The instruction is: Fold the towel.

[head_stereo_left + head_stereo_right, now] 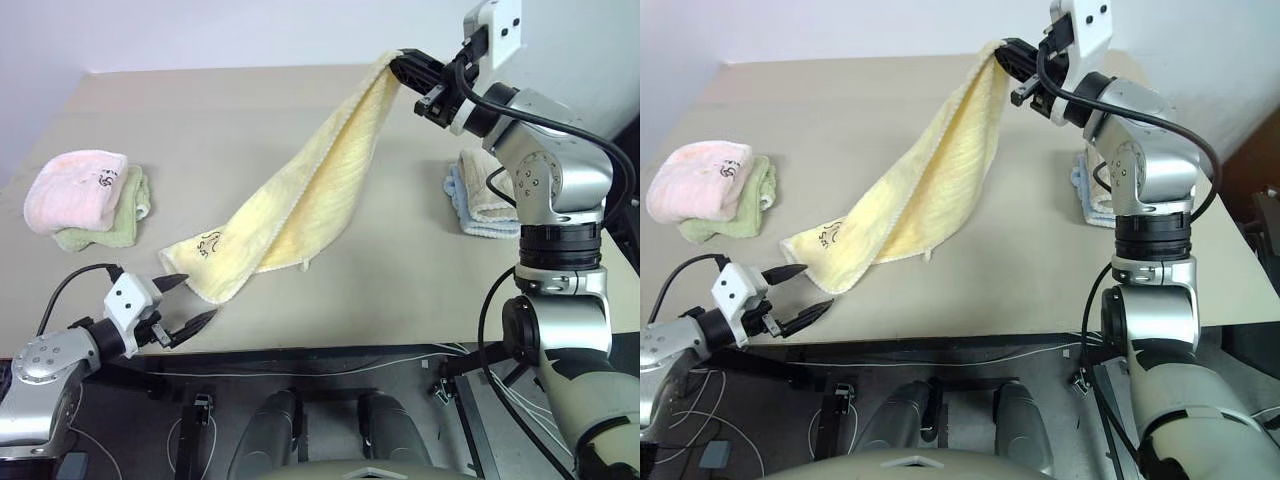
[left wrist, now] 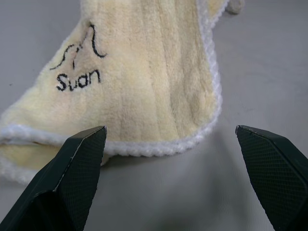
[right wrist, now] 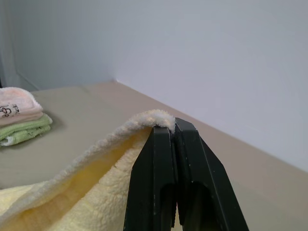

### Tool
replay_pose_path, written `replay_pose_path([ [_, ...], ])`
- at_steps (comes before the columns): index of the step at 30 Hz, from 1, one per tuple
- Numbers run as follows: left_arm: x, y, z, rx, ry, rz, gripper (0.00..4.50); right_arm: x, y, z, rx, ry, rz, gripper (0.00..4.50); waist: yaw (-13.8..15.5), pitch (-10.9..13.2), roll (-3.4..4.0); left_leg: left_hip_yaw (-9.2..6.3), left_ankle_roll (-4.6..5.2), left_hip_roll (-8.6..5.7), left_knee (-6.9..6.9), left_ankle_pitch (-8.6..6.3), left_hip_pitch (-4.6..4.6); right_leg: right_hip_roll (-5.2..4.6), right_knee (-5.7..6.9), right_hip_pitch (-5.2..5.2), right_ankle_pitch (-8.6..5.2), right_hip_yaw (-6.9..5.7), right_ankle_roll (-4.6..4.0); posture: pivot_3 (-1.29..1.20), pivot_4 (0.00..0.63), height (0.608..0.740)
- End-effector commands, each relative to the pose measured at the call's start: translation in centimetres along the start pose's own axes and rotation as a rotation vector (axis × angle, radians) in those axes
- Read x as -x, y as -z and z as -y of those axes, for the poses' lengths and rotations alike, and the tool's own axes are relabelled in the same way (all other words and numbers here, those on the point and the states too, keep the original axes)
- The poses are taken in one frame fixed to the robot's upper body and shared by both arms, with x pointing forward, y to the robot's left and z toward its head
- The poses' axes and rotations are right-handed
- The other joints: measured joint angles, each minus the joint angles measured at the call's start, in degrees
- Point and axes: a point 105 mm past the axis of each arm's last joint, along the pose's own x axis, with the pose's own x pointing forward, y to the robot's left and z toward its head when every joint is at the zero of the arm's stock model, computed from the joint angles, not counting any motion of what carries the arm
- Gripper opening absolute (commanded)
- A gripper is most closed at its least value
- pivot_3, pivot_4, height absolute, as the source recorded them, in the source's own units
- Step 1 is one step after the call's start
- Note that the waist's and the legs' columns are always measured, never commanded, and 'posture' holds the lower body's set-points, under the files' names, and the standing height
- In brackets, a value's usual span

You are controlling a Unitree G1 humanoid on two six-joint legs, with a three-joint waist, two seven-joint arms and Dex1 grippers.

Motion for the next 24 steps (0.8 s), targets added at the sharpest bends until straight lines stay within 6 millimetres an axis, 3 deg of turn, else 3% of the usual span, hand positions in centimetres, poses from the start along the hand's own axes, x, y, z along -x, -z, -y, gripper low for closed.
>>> replay_pose_path([
  [1, 0.0, -0.1, -0.2, -0.070, 0.022, -0.001, 4.50, 0.2, -2.0, -0.4, 0.050, -0.006, 0.051, 0.04, 0.0, 0.0, 0.00, 0.00, 0.00, 0.00, 0.00, 0.00, 0.00, 0.00, 0.00, 0.00, 0.00, 0.00, 0.00, 0.00, 0.150, 0.740],
  [11, -2.7, -0.5, -0.4, -0.132, 0.115, 0.058, 4.50, 0.2, -1.4, -0.7, 0.049, 0.004, 0.040, 0.04, 0.0, 0.0, 0.01, -0.01, 0.00, -0.01, 0.00, 0.00, -0.02, 0.00, 0.01, -0.04, 0.02, -0.01, 0.03, 0.00, 0.150, 0.740],
  [19, -4.0, 0.0, 1.2, -0.137, 0.240, 0.030, 4.50, 0.6, -1.1, -0.3, 0.044, 0.029, 0.030, 0.04, 0.2, 0.0, 0.02, -0.01, 0.01, -0.02, 0.00, 0.01, -0.02, 0.00, 0.01, -0.01, 0.02, -0.01, 0.03, 0.00, 0.150, 0.740],
  [24, -3.5, 0.0, 2.0, -0.060, 0.310, -0.015, 2.97, 0.8, -0.7, -0.1, 0.044, 0.045, 0.023, 0.00, 0.1, 0.0, 0.02, -0.01, 0.02, -0.05, 0.02, 0.00, -0.02, -0.03, -0.02, 0.02, 0.02, -0.01, 0.03, 0.00, 0.150, 0.740],
])
